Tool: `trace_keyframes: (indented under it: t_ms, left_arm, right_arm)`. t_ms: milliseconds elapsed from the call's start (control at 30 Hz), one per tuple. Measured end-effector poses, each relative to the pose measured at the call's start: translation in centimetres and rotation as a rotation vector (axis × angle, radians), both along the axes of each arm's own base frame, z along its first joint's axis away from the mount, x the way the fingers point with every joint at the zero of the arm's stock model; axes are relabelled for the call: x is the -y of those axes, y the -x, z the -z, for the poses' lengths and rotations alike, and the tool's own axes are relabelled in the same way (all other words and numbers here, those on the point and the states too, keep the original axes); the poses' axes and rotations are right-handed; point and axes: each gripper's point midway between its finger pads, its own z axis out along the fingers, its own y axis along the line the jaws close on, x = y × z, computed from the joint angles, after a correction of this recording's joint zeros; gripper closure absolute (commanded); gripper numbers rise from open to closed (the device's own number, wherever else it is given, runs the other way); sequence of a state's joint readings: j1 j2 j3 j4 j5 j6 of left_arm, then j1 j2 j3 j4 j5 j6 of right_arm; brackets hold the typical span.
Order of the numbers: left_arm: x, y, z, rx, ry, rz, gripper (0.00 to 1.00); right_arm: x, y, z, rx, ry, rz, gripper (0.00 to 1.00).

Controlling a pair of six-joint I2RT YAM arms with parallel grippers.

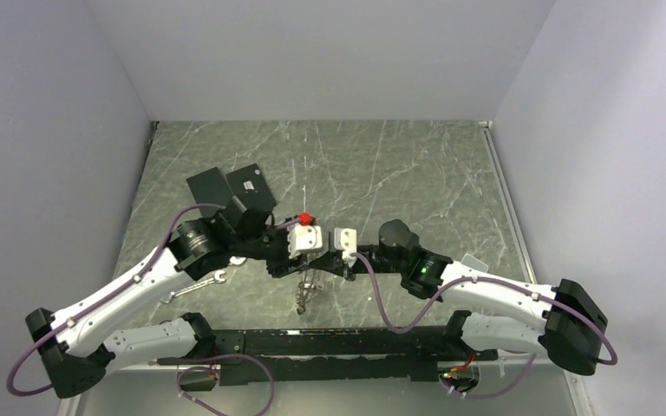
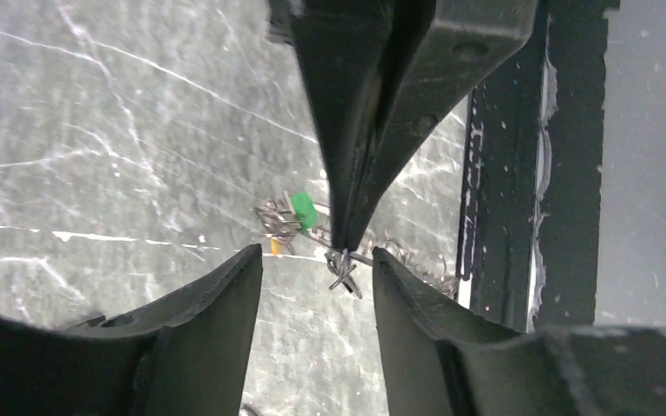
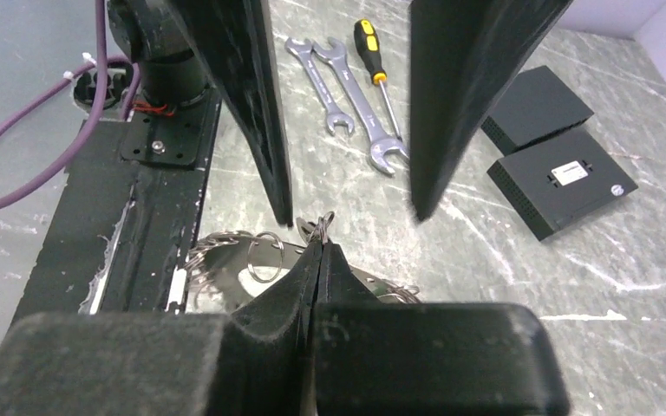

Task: Put the keys on the keyring

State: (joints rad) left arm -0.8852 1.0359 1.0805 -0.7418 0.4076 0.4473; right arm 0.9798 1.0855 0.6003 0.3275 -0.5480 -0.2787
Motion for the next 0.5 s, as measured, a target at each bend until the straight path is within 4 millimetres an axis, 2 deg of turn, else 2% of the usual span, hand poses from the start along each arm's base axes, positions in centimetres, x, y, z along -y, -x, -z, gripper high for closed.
trace_keyframes:
  t_ms: [67, 167, 300, 367, 500]
  left_arm:
    - [-0.2, -0.2, -1.1, 0.035, 0.041, -0.025, 0.42]
    - [-1.0, -0.2, -2.6, 0.08, 0.086, -0.059, 0.48]
    - [-1.9, 0.0, -3.9, 0.113, 0.128, -0.094, 0.49]
    - [-2.2, 0.1, -3.9, 0.114, 0.138, -0.11, 0.49]
    - [-2.5, 0.4, -2.4, 0.087, 0.137, -0.13, 0.52]
  right_arm:
    - [0.2, 0.0, 0.6, -0.007, 0.0, 0.013, 1.0]
    - [0.5, 0.0, 0.7, -0.006, -0.012, 0.029, 1.0]
    - [1.0, -0.1, -1.2, 0.043, -0.086, 0.048, 1.0]
    - [1.3, 0.1, -2.3, 0.07, -0.128, 0.048, 1.0]
    - [1.7, 0.5, -4.2, 0.115, -0.195, 0.041, 1.0]
